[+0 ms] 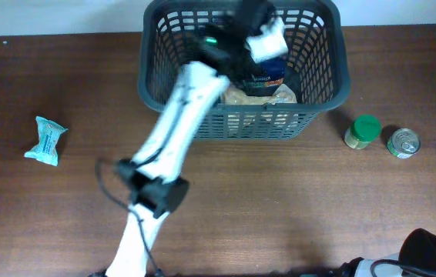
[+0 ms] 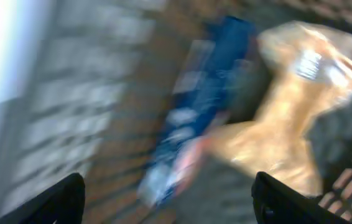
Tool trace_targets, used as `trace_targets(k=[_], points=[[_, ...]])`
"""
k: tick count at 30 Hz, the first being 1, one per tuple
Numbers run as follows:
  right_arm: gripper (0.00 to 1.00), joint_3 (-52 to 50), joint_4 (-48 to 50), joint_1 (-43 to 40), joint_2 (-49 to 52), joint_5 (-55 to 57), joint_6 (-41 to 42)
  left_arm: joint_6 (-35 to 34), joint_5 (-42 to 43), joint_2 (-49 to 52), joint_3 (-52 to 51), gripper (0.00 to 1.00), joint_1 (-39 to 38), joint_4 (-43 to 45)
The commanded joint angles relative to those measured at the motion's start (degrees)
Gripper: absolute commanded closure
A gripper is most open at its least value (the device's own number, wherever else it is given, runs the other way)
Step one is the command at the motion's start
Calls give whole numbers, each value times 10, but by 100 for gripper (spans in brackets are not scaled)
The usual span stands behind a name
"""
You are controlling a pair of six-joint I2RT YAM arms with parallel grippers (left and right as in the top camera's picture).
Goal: Pack container
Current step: 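Lift the tan pouch into the basket and release it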
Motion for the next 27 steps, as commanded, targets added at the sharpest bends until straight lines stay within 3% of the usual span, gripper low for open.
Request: trace_targets(k=[1,9,13,17,21,23,27], points=[[1,0,0,-3,-2,7,1,-92,-61,-111,61,22,71,-30],[1,0,0,-3,-2,7,1,-188,-45,-149,57,22,252,-109],[1,0,0,-3,-2,7,1,-220,-36,-149,-1,23,332,-130],[1,0,0,-3,-2,7,1,-273,-35,-149,-136,21,426,-141],[1,0,0,-3,-2,7,1,-277,15,-149,-291,13,510,-104],[1,0,0,-3,-2,7,1,-244,38,-149,-384,3,554,-60],[1,0,0,-3,-2,7,1,-177,40,-149,-502,3,602,49]])
